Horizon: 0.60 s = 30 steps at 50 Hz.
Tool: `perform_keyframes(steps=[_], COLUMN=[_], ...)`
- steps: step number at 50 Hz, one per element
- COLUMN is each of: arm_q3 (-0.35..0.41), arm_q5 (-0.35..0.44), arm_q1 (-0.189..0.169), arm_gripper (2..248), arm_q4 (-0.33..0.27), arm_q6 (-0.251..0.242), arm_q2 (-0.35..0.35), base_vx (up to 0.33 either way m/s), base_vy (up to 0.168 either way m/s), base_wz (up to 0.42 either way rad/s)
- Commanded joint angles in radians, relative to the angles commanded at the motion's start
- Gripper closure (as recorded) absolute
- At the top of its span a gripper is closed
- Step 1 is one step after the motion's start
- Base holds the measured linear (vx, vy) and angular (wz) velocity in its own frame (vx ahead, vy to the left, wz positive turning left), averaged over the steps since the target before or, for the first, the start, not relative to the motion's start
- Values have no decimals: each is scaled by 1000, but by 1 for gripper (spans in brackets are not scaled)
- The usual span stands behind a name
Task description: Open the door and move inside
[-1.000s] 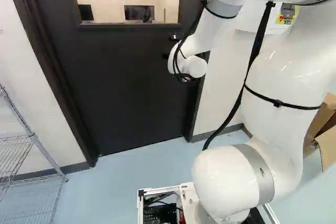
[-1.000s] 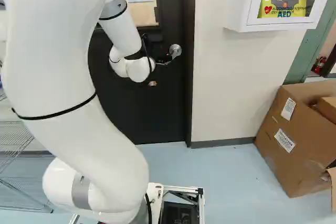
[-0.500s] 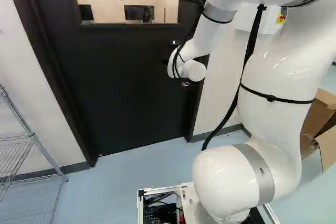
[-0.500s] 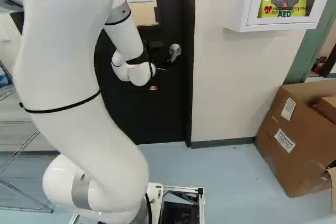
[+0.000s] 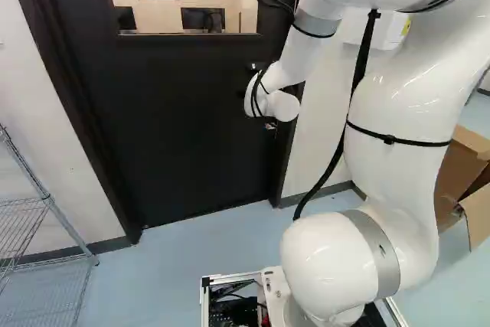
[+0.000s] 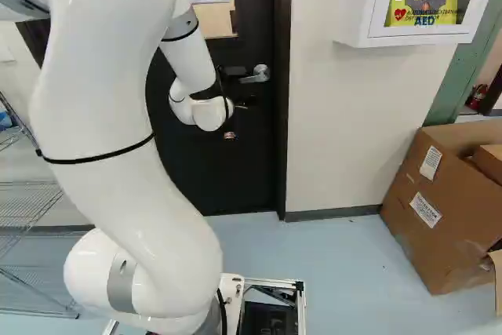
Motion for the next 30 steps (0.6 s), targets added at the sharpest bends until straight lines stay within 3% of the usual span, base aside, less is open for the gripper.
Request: perform_keyframes(steps=[30], arm_q3=[-146], arm_q5=[-4], arm_q1=[20], arm_gripper=[3], arm_q4=[200], arm_q6=[0], arm_q2=[-125], base_vx=[0], base_vy=[0], base_wz=[0])
